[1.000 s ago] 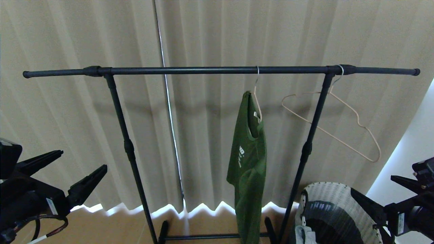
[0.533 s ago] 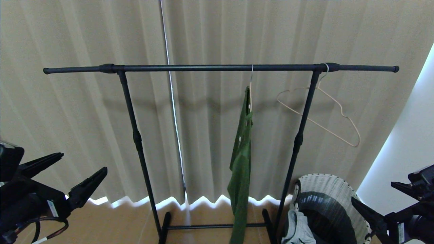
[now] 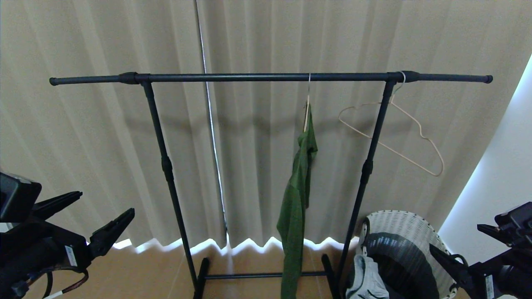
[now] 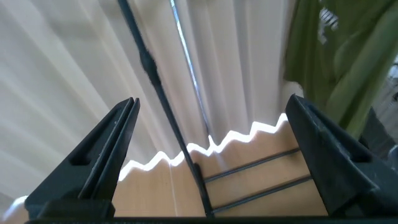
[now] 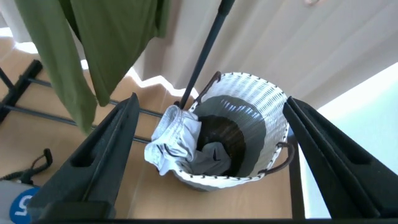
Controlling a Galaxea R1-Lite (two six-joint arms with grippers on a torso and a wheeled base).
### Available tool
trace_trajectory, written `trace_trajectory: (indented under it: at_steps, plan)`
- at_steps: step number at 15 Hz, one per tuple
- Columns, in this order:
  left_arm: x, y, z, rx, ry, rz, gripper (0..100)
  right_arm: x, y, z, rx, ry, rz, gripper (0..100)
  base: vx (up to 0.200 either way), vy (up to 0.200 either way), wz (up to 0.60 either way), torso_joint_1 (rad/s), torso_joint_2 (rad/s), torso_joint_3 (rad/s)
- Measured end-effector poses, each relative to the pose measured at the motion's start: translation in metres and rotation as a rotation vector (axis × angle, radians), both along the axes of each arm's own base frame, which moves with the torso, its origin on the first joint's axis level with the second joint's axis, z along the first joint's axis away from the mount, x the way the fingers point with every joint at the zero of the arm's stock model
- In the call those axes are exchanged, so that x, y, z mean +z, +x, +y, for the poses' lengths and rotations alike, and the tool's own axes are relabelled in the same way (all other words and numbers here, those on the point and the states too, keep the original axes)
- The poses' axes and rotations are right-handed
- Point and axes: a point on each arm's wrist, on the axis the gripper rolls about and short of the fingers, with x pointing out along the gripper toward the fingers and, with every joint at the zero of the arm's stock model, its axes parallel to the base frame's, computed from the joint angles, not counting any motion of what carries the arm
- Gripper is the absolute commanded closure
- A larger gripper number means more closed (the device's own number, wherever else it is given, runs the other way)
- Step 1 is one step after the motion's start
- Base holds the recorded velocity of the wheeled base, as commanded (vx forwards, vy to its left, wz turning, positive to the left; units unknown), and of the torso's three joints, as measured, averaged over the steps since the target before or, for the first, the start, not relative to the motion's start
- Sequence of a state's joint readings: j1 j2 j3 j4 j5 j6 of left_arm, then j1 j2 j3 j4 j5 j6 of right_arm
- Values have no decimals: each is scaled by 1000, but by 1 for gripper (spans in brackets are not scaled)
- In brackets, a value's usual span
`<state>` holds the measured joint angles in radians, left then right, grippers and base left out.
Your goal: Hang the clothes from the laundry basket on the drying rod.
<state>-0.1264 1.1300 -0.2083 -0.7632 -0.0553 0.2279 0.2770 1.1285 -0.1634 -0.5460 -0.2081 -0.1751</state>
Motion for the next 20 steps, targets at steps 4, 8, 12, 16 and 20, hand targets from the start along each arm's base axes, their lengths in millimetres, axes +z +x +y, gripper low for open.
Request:
trace_trajectory:
  at_steps: [4,8,12,16,20]
  plan:
    - [-2,-2,0,-3,20,1,0,-1,-1,0,1,-7,4,0,0,0,0,-194,474,275]
    - [-3,-2,0,-3,23,1,0,-2,-1,0,1,-8,9,0,0,0,0,-193,483,289]
    - [-5,-4,1,-6,44,7,0,-3,-2,0,1,-11,13,0,0,0,0,-165,464,297]
    - [-6,-5,1,-7,52,4,0,-5,-2,0,2,-13,21,0,0,0,0,-134,458,312]
    - [-4,-7,1,-7,50,-6,0,-7,-3,-1,1,-17,30,0,0,0,0,-40,170,115]
